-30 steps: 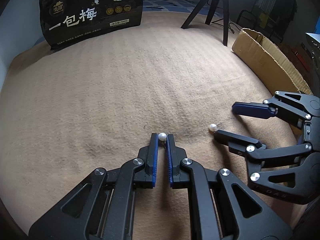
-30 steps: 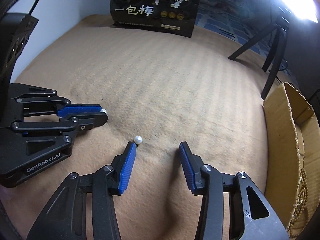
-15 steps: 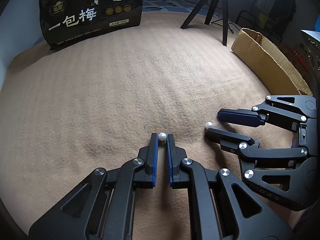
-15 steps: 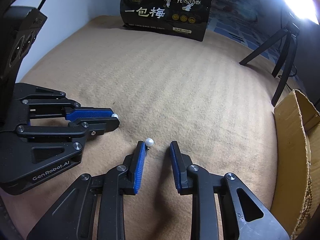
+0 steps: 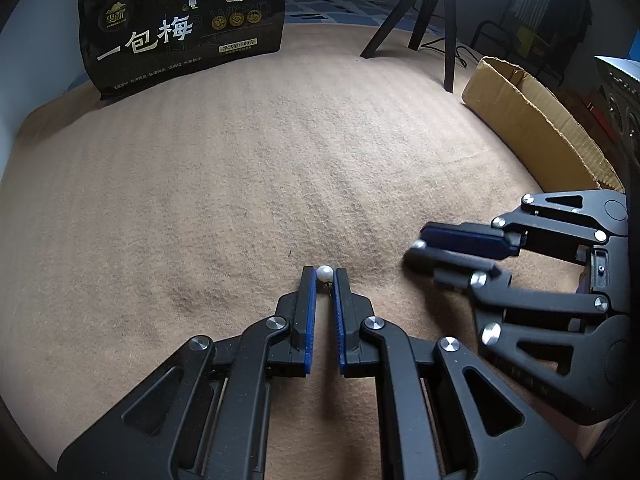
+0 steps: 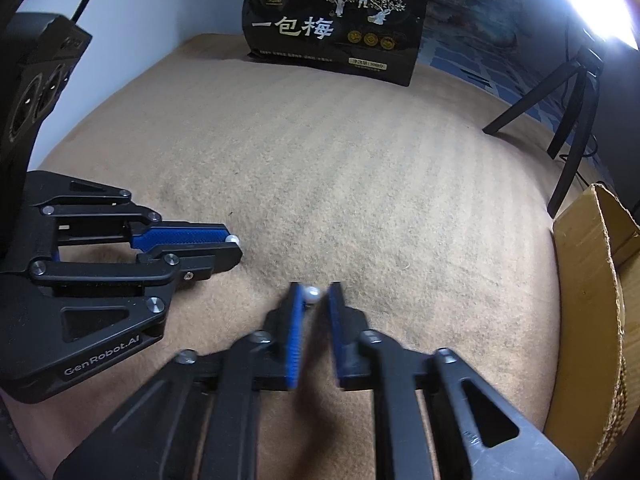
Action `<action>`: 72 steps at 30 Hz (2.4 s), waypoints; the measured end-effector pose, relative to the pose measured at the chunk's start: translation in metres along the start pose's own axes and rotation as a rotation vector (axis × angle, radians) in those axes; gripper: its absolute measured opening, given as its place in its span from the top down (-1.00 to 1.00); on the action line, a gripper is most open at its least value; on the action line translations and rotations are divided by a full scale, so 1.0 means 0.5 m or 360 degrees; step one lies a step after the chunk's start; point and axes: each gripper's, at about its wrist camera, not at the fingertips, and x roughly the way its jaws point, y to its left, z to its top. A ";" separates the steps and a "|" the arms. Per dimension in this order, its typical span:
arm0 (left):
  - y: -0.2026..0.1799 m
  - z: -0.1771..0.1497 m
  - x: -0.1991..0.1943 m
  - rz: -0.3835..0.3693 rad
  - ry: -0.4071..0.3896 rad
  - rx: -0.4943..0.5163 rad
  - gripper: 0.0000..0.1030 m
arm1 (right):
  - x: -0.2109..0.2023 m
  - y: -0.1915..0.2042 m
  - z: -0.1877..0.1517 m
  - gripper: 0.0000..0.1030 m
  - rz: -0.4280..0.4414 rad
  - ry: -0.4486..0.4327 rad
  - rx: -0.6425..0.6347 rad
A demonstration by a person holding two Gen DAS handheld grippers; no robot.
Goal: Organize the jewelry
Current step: 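Close the right tool on the other pearl earring while the left holds its earring, then carry the earring in the left tool while the right carries its earring over the box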
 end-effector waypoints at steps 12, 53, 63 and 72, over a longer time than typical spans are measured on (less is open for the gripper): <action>0.007 0.000 -0.021 0.0034 -0.0017 -0.0035 0.86 | -0.042 -0.025 0.000 0.87 -0.0015 -0.0063 0.0073; -0.279 0.121 -0.165 -0.0208 -0.0307 0.0138 0.86 | -0.337 -0.291 -0.083 0.87 -0.0266 -0.0400 0.0463; -0.383 0.149 -0.162 -0.0299 -0.0347 0.0171 0.87 | -0.360 -0.367 -0.119 0.87 -0.0310 -0.0395 0.0574; -0.448 0.161 -0.135 -0.0340 -0.0330 0.0188 0.87 | -0.361 -0.408 -0.138 0.86 -0.0329 -0.0368 0.0622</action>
